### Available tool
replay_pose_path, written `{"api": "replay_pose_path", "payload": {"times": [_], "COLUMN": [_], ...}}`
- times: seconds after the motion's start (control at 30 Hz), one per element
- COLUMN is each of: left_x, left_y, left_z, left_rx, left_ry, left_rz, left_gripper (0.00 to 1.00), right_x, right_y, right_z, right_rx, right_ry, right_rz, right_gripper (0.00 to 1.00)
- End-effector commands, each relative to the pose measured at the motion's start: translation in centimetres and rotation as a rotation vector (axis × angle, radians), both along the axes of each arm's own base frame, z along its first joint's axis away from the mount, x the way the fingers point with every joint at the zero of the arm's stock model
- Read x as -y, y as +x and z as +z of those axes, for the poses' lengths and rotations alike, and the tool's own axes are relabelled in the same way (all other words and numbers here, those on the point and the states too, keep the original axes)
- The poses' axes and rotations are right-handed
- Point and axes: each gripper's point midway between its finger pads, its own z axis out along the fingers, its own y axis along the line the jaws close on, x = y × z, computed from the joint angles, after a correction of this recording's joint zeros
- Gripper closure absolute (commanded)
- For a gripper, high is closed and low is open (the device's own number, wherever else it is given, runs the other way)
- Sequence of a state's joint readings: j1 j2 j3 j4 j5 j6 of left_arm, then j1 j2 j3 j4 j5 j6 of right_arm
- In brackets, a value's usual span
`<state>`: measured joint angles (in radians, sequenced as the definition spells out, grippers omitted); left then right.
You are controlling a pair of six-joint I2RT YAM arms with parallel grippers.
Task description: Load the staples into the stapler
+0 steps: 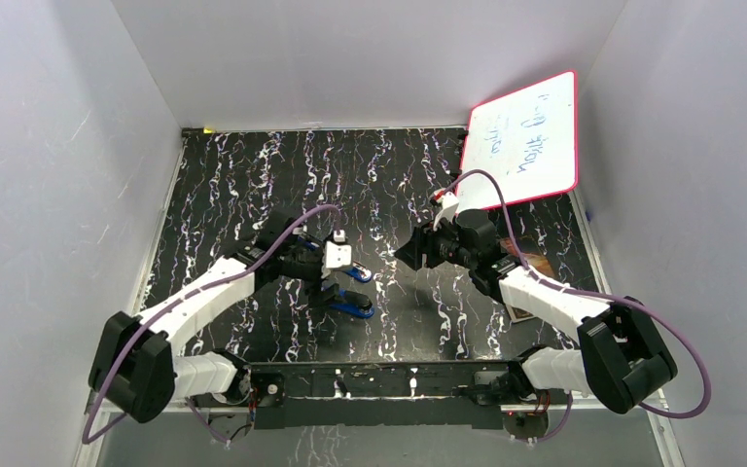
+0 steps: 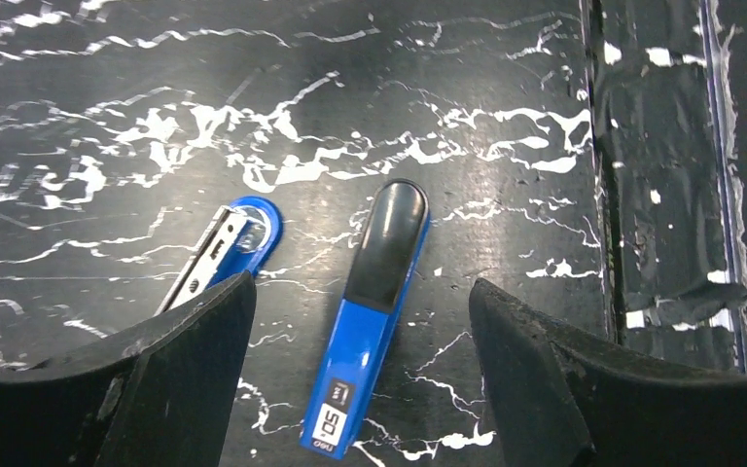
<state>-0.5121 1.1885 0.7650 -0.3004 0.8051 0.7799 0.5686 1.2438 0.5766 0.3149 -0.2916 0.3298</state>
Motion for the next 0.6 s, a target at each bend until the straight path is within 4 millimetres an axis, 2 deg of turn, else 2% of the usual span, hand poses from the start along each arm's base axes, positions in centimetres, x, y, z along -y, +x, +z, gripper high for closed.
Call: {"api": "replay_pose_path", "payload": {"times": [0.0,0.1,0.23,0.47,0.57], "left_x": [0.6,0.7,0.3,0.8,1.0], "left_y": [-1.9,-2.3,-1.9,-0.1,0.4], "left_z": [-1.9,-3.3,-5.9,-7.0,-7.2], "left_rx": [-0.020,-0.025,-0.033,0.003,-0.002], "left_ry": [0.019,0.062,0.158,0.184,0.193], "left_rz": [-0.129,-0.152,-0.148,-0.120,-0.116], "left_gripper": [0.22,0.23,0.25,0.26,0.30], "right_x": [-0.5,-0.5,-0.8,-1.2,-1.3], "right_y": [0.6,0.6,0.4,0.1,0.0], "right_z": [1.7,1.6,1.5,0.9,0.6], "right_rx": [0.053,0.048,0.040,0.018,0.013], "right_ry": [0.050,0.055,0.073,0.098,0.097], "right_rz": [0.005,0.004,0.021,0.037,0.044], "right_gripper": [0.36,0.36,0.36,0.36,0.36]}}
